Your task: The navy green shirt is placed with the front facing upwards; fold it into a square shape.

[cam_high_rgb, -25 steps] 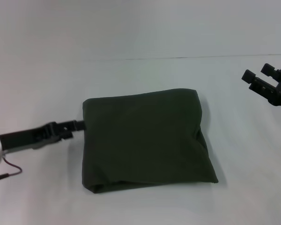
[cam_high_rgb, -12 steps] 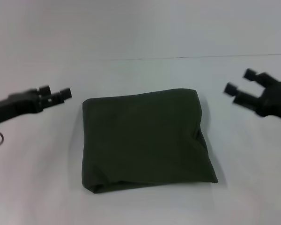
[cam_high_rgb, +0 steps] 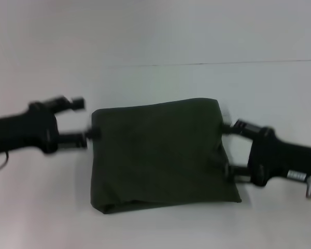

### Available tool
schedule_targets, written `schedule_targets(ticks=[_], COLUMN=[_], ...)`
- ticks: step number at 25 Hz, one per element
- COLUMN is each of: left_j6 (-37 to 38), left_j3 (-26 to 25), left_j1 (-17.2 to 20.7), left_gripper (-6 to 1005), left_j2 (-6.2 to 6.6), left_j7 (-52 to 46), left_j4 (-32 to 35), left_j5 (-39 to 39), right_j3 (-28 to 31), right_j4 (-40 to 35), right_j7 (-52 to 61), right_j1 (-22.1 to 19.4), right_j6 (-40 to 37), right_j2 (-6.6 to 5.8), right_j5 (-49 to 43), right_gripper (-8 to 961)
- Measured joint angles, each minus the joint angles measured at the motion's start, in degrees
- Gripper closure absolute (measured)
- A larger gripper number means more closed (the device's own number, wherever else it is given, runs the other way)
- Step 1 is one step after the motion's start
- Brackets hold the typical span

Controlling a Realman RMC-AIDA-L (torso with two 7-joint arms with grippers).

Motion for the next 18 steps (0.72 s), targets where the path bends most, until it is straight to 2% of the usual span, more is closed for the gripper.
schedule_targets(ticks=[2,5,12,18], left_j6=[3.8,7.6,8.8,8.9], left_j3=[0.3,1.4,3.6,3.8], left_j1=[-0.1,0.2,3.1,3.8], left_gripper=[90,90,90,90], left_j2=[0.03,-0.33,-2.03,-2.39], left_j7=[0.8,1.4,3.8,3.9], left_j4=[0.0,0.0,0.0,-0.1], left_j5=[1.7,4.7,5.8,6.9], right_j3=[-4.4,-7.6,-11.6,-11.9], right_j4=[0.0,-0.1,0.4,1.7], right_j7=[-1.9,-3.0,-4.9,-6.3], right_j1=[-1.1,-2.2,-2.9,-2.4], right_j6=[-1.8,-2.2,-2.2,-2.1], right_j2=[0.05,0.0,0.26,0.49], right_j5=[0.0,0.0,0.0,0.2], right_gripper=[32,33,35,35])
